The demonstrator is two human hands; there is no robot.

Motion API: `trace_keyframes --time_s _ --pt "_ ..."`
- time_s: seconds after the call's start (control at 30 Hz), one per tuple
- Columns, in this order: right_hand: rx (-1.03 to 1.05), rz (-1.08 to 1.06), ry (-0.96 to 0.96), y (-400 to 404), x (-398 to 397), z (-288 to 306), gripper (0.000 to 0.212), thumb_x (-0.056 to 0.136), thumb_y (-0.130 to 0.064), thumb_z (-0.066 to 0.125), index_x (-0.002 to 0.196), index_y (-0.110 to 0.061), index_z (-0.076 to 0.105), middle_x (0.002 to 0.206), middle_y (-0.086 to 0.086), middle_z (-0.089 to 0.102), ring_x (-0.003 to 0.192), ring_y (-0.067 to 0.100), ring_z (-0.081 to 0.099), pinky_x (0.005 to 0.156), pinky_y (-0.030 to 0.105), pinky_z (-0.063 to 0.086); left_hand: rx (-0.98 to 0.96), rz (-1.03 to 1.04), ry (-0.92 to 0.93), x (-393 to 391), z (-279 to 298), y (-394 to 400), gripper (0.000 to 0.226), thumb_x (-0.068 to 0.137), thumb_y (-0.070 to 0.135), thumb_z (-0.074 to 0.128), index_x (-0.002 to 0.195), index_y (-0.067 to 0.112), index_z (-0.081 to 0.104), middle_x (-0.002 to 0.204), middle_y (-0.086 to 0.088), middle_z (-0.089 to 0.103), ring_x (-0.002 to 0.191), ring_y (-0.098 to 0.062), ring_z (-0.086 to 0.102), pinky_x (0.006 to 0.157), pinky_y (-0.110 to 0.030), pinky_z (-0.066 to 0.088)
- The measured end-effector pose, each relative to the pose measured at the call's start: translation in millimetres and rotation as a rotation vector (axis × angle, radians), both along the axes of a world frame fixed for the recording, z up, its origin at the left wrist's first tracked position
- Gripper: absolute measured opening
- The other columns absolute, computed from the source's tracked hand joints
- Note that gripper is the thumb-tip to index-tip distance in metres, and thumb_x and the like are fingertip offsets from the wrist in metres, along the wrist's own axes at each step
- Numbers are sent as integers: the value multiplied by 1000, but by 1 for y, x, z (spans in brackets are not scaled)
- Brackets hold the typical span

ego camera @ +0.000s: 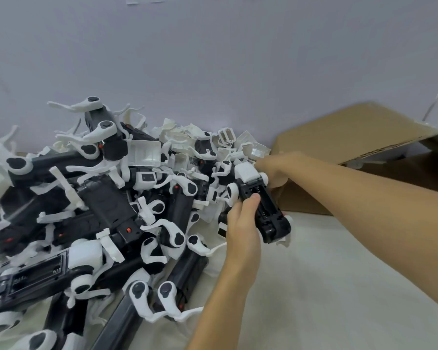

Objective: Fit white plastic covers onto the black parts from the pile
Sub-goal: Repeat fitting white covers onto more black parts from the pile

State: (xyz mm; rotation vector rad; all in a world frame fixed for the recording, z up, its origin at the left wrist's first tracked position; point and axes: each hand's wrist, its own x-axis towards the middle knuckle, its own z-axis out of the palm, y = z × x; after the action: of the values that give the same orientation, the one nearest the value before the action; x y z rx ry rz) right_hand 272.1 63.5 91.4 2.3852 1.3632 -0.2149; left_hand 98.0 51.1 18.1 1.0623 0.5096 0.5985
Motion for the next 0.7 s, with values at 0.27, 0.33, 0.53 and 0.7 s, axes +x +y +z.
trace_keyframes --time_s 0.27,0.33,0.53,0.7 --pt "220 -83 -55 -7 5 9 28 91 -30 64 110 -12 54 102 2 54 110 29 55 103 48 36 -11 -14 -11 -2 3 -2 51 73 46 60 108 9 68 116 -29 66 108 -43 65 99 -59 50" --pt "312 -87 -127 -15 7 20 33 88 -37 67 109 -15 56 101 2 51 112 29 54 104 50 31 -4 -30 -27 -2 2 -1 50 75 44 59 109 8 67 114 -29 66 101 -40 68 86 -49 57" --pt "1001 -170 413 -72 -14 26 61 84 -32 79 135 -37 45 129 3 40 117 19 48 96 29 46 24 -85 -37 -3 -2 -2 50 76 46 59 109 9 67 103 -22 72 81 -22 73 68 -31 56" --pt "1437 -334 1180 -129 -41 -18 56 85 5 70 131 -23 53 127 15 60 106 29 70 85 30 59 -10 -71 -62 -2 1 -6 42 86 37 60 111 3 65 107 -33 67 75 -28 72 66 -33 56"
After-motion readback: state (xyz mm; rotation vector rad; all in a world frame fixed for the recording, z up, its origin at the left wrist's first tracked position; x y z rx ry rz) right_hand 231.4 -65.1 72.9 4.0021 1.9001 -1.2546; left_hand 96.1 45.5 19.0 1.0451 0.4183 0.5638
